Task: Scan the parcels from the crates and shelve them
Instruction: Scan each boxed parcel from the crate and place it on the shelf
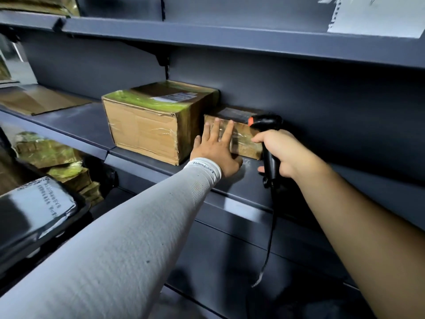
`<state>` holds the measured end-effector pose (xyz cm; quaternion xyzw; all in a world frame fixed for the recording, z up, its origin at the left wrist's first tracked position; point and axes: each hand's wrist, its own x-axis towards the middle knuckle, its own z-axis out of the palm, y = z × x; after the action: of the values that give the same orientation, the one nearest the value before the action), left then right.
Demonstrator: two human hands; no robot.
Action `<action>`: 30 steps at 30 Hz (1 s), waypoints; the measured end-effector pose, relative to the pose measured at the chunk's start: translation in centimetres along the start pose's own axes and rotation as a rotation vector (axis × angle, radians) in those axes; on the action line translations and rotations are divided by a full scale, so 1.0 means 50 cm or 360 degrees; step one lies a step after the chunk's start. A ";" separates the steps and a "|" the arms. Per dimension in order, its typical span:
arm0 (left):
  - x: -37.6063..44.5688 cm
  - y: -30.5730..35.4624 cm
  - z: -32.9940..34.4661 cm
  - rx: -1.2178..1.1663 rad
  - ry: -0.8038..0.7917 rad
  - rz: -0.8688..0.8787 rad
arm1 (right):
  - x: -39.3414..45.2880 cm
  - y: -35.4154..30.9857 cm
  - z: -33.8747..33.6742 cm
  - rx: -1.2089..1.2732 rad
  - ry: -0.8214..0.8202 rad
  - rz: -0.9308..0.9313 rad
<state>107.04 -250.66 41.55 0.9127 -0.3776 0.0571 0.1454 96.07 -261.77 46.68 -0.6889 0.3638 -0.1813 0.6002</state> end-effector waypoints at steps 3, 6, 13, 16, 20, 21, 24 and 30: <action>-0.045 -0.008 -0.011 0.0127 -0.0045 0.0021 | -0.038 0.016 0.009 -0.0147 0.0009 -0.0090; -0.096 -0.018 -0.019 0.0153 -0.0051 0.0020 | -0.076 0.031 0.023 -0.0255 -0.0026 -0.0233; -0.223 -0.066 -0.066 0.0163 -0.0045 -0.0041 | -0.146 0.055 0.095 -0.0446 -0.0091 -0.0384; -0.272 -0.112 -0.103 0.0150 0.0005 -0.0112 | -0.170 0.056 0.140 -0.0456 -0.0179 -0.0389; -0.339 -0.195 -0.155 0.0178 0.0016 -0.0284 | -0.190 0.048 0.220 -0.0395 -0.0366 -0.0394; -0.353 -0.217 -0.166 0.0189 0.0038 -0.0323 | -0.197 0.045 0.243 -0.0407 -0.0426 -0.0399; -0.394 -0.276 -0.204 0.0259 0.0078 -0.0441 | -0.225 0.035 0.315 -0.0442 -0.0575 -0.0439; -0.475 -0.375 -0.278 0.0391 0.0127 -0.0613 | -0.291 0.006 0.448 -0.0417 -0.0796 -0.0536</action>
<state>103.54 -217.78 45.51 0.9758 -0.1805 0.1099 0.0563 101.66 -235.75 44.32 -0.8339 0.1064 -0.0549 0.5388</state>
